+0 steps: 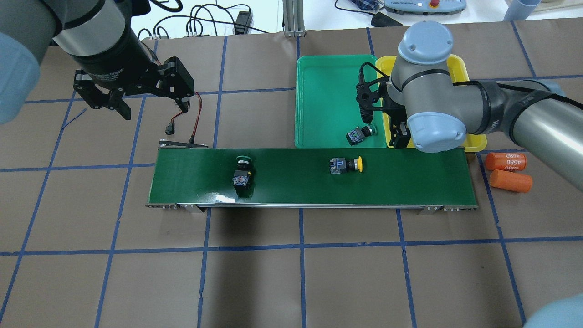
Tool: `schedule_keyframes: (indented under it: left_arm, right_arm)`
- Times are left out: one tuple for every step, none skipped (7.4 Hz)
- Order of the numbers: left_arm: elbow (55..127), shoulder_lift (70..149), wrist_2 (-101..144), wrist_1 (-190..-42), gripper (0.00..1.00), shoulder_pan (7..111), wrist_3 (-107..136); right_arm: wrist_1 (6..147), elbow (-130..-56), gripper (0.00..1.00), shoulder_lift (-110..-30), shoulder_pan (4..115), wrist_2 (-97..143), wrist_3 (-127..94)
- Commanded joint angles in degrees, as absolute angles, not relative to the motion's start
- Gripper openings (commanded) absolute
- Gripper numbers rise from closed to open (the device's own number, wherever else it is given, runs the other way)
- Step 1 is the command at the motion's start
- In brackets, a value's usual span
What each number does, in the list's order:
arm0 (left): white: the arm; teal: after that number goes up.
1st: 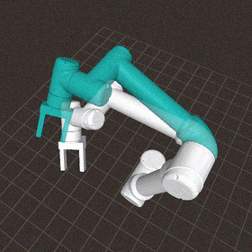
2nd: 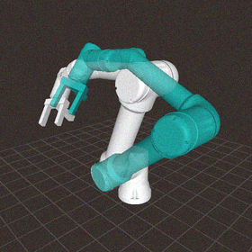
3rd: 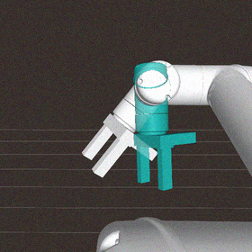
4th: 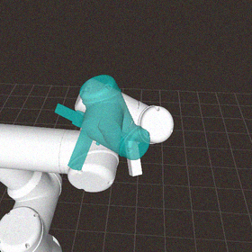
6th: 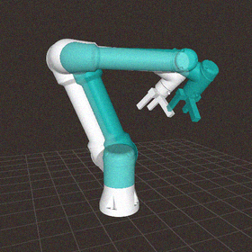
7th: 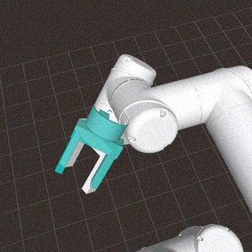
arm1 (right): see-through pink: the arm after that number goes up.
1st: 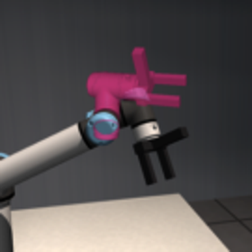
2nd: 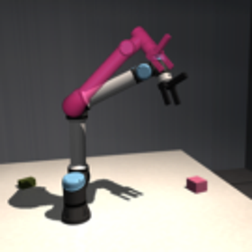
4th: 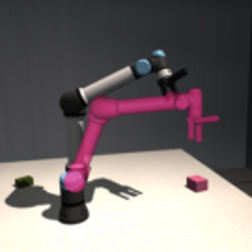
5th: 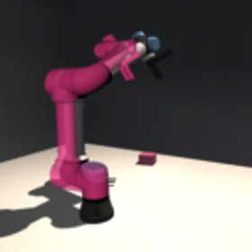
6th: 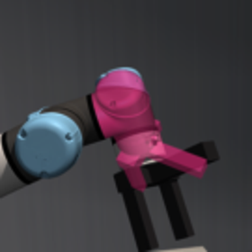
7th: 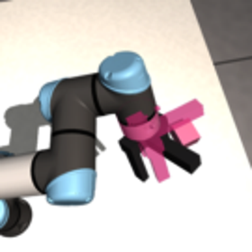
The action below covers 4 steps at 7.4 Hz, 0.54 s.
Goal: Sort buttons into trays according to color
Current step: 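Lower the right gripper onto the yellow-capped button at the belt end and grasp it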
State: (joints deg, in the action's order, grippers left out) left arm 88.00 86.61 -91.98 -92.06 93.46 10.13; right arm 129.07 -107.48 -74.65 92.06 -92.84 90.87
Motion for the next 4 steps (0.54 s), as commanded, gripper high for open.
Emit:
schedule_keyframes:
  left_arm:
    - [87.9,86.0,-92.2,-91.6,1.0,91.7,9.8]
    - [89.2,85.3,-92.4,-91.8,1.0,91.7,9.8]
    - [88.2,85.4,-91.8,-91.8,1.0,90.4,9.8]
    - [89.2,85.0,-91.6,-91.8,1.0,90.5,9.8]
  right_arm:
    - [129.8,-114.4,1.0,-80.5,88.9,-92.6,91.1]
    - [129.9,-116.7,1.0,-82.0,87.8,-92.2,91.8]
    - [131.1,-118.9,1.0,-82.5,87.5,-92.0,92.5]
    - [132.7,-119.7,1.0,-82.4,87.5,-92.0,92.8]
